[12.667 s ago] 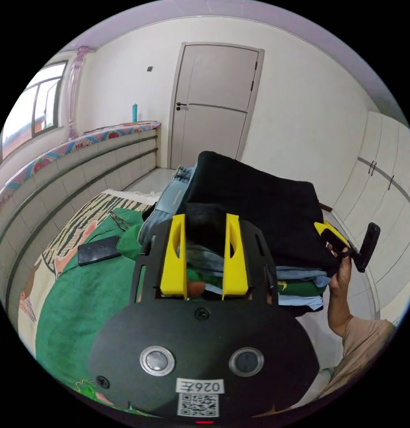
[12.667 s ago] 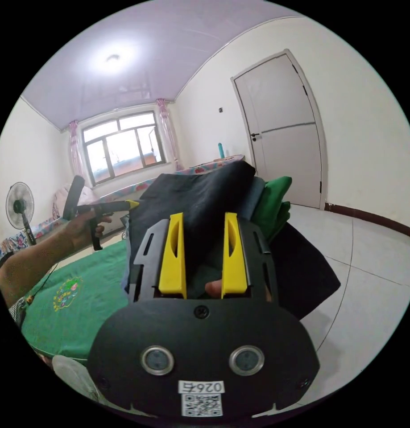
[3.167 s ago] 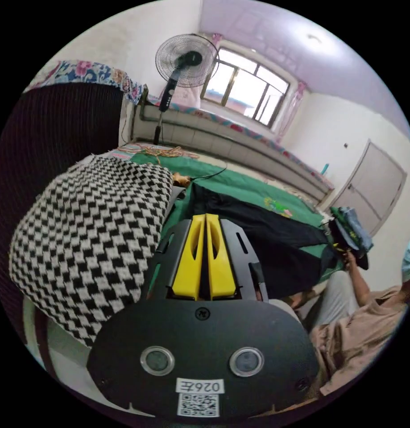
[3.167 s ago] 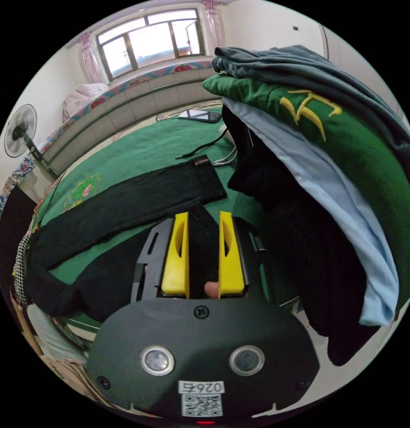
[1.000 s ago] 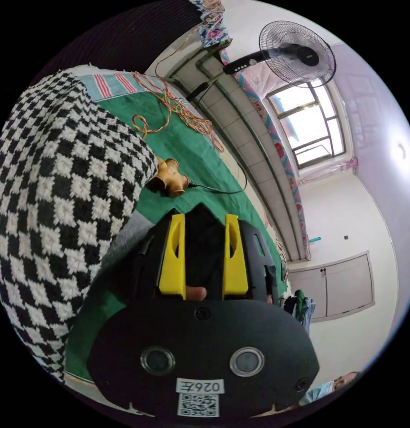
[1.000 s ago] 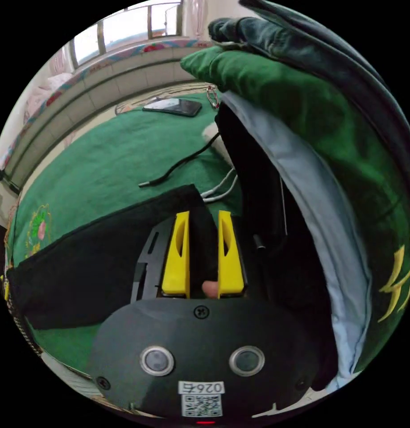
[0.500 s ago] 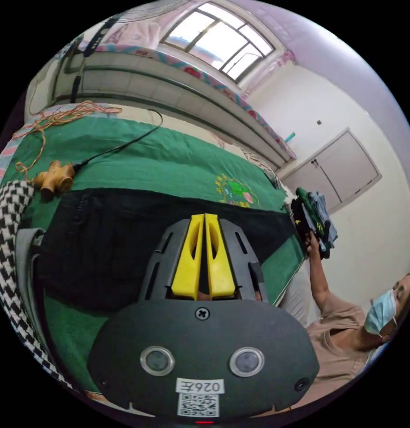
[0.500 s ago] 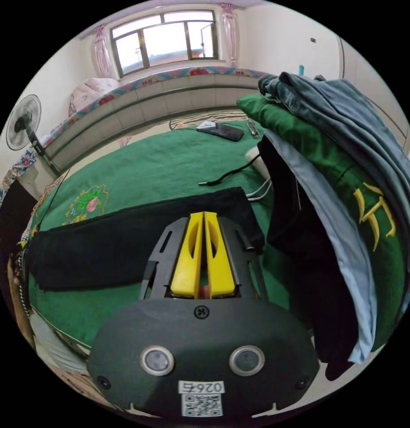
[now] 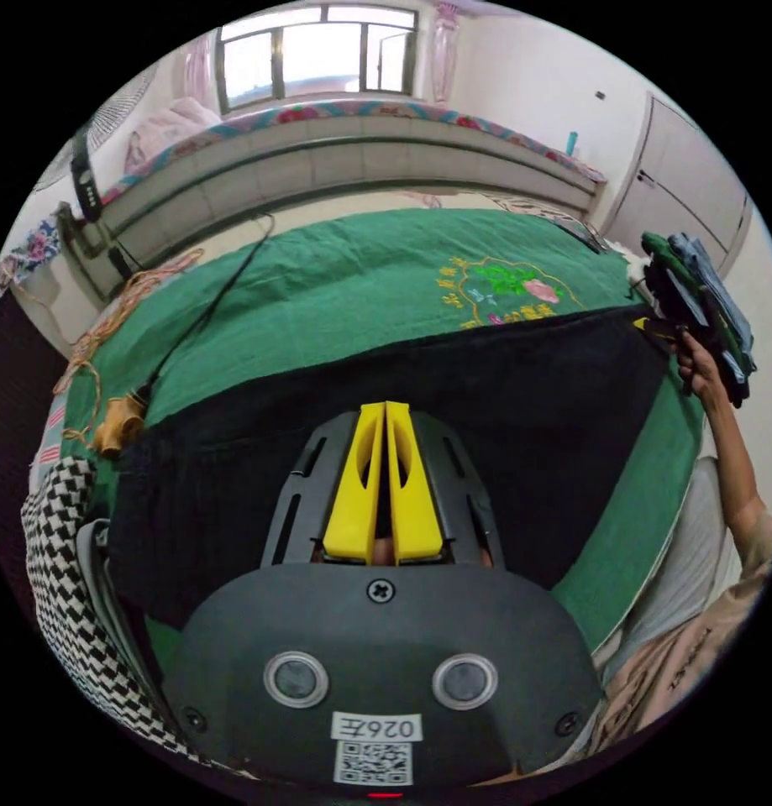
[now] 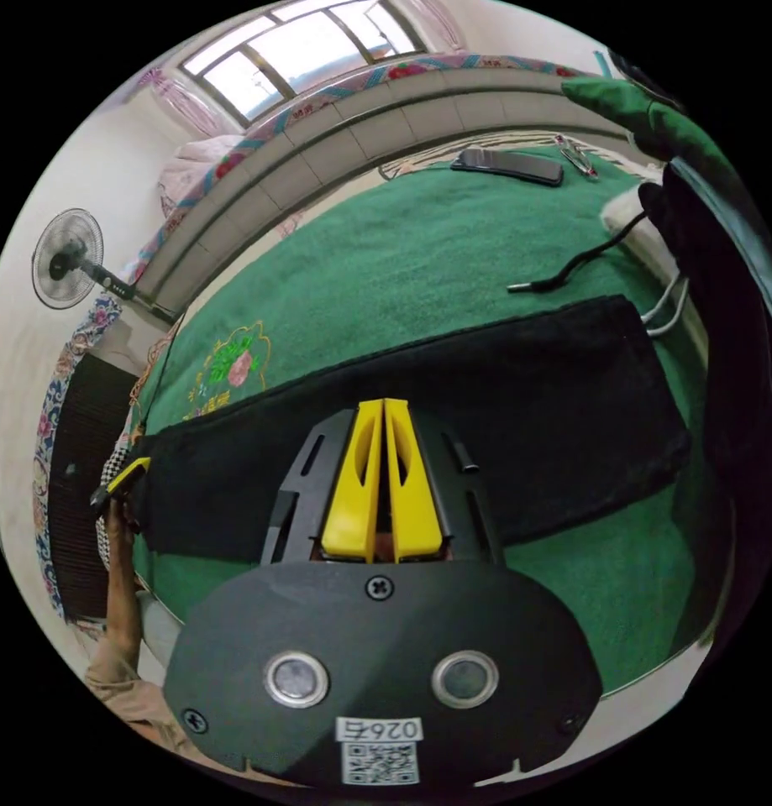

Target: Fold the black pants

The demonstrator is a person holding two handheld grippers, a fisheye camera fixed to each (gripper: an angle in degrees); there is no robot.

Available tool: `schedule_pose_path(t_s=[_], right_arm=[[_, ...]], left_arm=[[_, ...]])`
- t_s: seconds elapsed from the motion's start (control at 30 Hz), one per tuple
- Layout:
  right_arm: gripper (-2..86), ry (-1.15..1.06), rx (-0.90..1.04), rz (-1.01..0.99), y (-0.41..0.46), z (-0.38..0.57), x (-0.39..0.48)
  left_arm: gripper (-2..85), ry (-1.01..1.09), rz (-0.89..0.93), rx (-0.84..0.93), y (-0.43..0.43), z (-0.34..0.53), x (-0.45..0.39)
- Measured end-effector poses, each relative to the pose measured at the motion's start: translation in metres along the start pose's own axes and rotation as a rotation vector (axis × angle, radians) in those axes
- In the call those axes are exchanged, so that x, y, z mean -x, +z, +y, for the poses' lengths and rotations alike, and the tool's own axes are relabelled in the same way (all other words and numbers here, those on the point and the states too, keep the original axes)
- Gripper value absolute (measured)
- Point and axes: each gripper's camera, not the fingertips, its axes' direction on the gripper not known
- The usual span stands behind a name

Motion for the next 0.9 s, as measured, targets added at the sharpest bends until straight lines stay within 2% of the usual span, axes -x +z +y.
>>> schedule_pose_path(t_s=[0.1, 0.17, 0.23, 0.4, 0.57, 0.7, 0.87, 0.9], right_arm=[[-0.9, -0.021, -0.061, 0.127, -0.009, -0.001, 0.004], [-0.9, -0.082, -0.02, 0.127, -0.001, -0.004, 0.006], [-0.9, -0.116, 0.034, 0.153, 0.012, -0.009, 0.003], [-0.9, -0.11, -0.004, 0.143, 0.007, -0.013, -0.011], [-0.8, -0.074, -0.125, 0.133, -0.022, -0.001, -0.024], [-0.2, 0.059, -0.207, 0.028, -0.053, 0.017, -0.063], [4.8, 0.346, -0.309, -0.116, -0.101, 0.056, -0.154], [5.2, 0.367, -0.309, -0.12, -0.104, 0.061, -0.162]], left_arm=[[-1.0, 0.029, 0.082, -0.07, 0.015, 0.014, -0.005], [-1.0, 0.066, 0.074, -0.016, 0.041, 0.02, -0.01], [-1.0, 0.119, 0.02, 0.119, 0.092, 0.029, -0.012], [-1.0, 0.048, 0.138, 0.082, 0.128, 0.053, 0.014], [-1.0, 0.037, 0.159, 0.081, 0.154, 0.073, 0.017], [-0.8, 0.071, 0.333, -0.086, 0.148, 0.085, -0.008], [0.9, 0.188, 0.219, -0.278, 0.155, 0.084, -0.069], [3.4, 0.248, 0.218, -0.307, 0.165, 0.077, -0.089]])
